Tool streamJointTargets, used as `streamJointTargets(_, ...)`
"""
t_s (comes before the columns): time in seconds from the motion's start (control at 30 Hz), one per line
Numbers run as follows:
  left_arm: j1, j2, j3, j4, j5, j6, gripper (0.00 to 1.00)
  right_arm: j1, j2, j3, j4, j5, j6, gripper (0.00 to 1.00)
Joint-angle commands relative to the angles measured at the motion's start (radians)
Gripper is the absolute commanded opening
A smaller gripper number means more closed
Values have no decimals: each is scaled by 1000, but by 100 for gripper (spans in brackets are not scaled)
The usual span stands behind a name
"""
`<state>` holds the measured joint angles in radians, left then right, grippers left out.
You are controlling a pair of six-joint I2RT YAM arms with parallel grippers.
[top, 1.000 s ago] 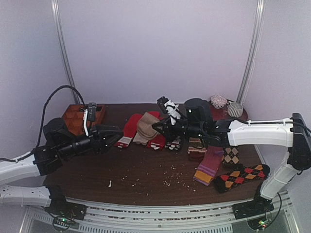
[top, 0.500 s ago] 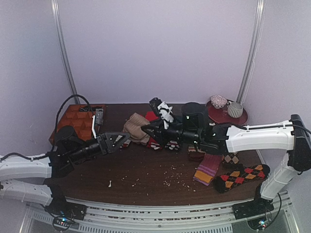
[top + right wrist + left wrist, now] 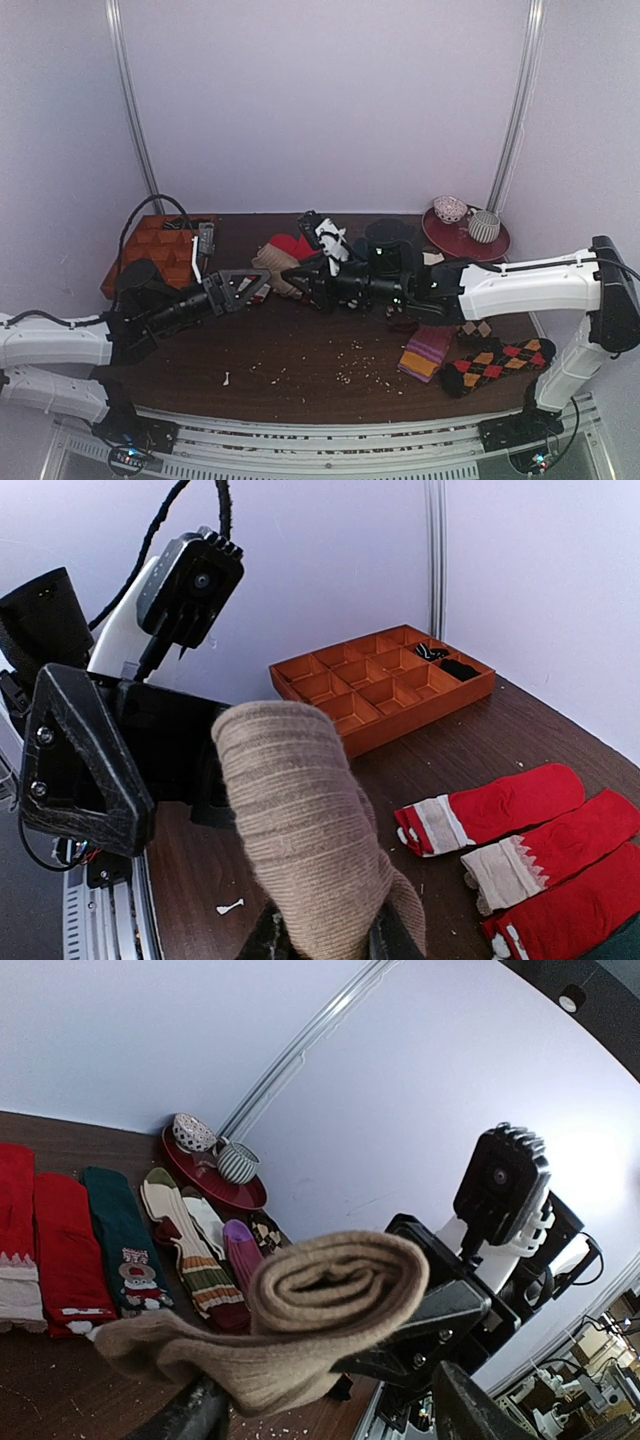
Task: Roll the socks
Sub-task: Pass from the right arm to the left
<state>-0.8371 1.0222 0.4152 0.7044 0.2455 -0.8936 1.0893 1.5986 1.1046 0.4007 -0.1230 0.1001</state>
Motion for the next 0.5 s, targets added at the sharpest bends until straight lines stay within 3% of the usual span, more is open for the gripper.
streamJointTargets(0.0, 6, 30, 10, 103, 1, -9, 70, 15, 6, 22, 57, -61, 39, 0)
streamJointTargets(0.27, 5, 69, -19, 195, 37, -42, 69, 18, -10, 17, 106, -60, 70, 0)
streamJointTargets(0.47, 6, 62, -24, 235, 46, -27, 69, 19, 31, 52, 103, -187, 109, 0)
